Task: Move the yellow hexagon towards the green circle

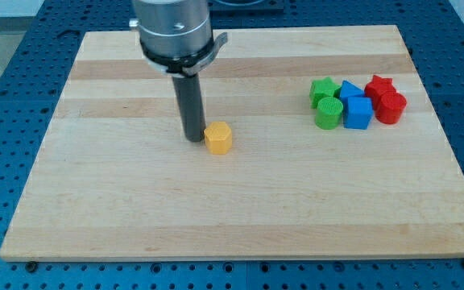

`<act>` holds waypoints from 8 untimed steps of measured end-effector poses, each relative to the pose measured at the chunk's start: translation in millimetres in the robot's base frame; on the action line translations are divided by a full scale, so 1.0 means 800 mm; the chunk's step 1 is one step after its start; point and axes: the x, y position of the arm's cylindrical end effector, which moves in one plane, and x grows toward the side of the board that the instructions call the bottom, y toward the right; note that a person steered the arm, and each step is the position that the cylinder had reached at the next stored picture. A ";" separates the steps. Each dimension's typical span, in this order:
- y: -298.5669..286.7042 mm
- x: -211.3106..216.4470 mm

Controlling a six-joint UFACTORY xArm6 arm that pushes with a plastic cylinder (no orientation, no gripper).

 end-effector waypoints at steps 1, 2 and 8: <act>0.037 -0.005; 0.047 0.002; 0.035 0.047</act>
